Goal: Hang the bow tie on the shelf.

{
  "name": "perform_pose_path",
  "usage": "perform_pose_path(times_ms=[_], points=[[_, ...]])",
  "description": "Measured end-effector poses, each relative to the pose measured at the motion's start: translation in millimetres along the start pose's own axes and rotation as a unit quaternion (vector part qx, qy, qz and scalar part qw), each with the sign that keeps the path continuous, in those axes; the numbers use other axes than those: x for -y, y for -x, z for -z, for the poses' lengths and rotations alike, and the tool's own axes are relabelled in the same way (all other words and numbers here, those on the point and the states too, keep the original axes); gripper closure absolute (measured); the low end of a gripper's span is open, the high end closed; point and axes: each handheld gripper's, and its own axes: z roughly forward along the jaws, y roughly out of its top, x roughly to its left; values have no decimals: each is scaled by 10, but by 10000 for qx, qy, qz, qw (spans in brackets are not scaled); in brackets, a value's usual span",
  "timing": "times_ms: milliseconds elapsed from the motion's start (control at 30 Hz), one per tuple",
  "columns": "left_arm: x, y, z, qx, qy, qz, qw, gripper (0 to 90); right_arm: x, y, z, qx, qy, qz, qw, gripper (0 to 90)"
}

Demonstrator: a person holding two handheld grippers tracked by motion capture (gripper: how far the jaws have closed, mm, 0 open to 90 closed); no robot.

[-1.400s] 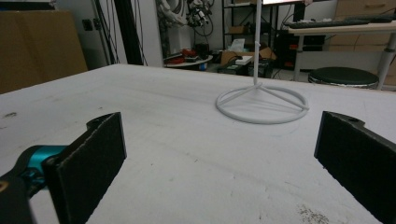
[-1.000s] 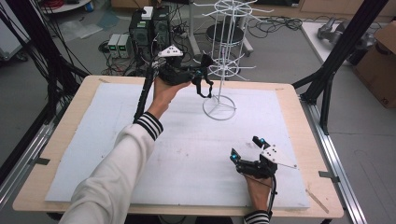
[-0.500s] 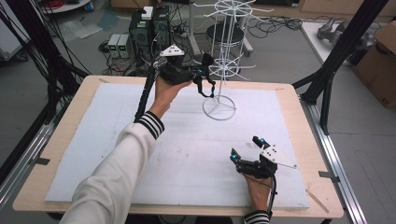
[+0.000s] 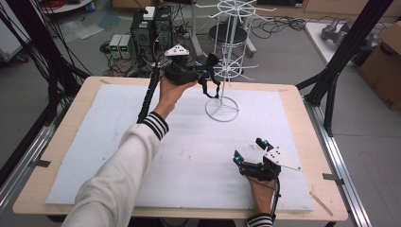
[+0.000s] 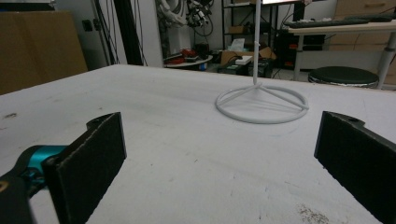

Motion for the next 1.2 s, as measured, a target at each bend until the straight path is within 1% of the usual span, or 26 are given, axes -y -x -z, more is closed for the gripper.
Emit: perform_pose_path(times_ms=[100,167,267,333,433,533,567,600,667,733,767,800,900,1000,1067,1200], points=[[8,0,-5,7,-32,43,10000,720,0,0,0,0,1,1,10000,10],[5,6,-7,24,-24,26,10000,703,0,1,1,-4,-2,1,10000,10],[1,4,-5,15,-3,117,9999,628,0,1,1,-4,-1,0,10000,10],[1,-1,2,11,-41,106,9999,611,0,1,1,-4,-2,2,10000,10],[0,5,11,48,-42,96,9999,557,0,0,0,3,1,7,10000,10],[-12,28,26,54,-11,22,10000,458,0,1,-1,6,2,11,10000,10],[-14,32,34,111,-21,-13,9999,425,-1,-1,0,5,-2,4,10000,10],[-14,37,41,143,-19,-16,9999,371,-1,0,0,6,-6,12,10000,10],[-8,50,62,192,-41,-46,9998,307,0,-1,-3,18,10,19,10000,10],[3,60,98,116,-32,-109,9999,240,0,-1,-2,17,4,16,10000,10],[10,62,124,102,3,-114,9999,196,0,-1,-2,17,5,13,10000,10],[20,63,153,109,31,-108,9999,180,-1,0,0,14,-4,14,10000,10],[45,75,258,69,49,-197,9998,145,-1,-2,1,16,-6,-4,10000,10],[74,75,394,73,43,-261,9996,134,0,-4,-2,14,4,35,10000,10],[95,58,510,104,96,-225,9996,134,0,-7,-1,3,-8,55,10000,10],[155,44,764,56,179,-233,9996,134,-1,-7,-1,6,-16,52,10000,10]])
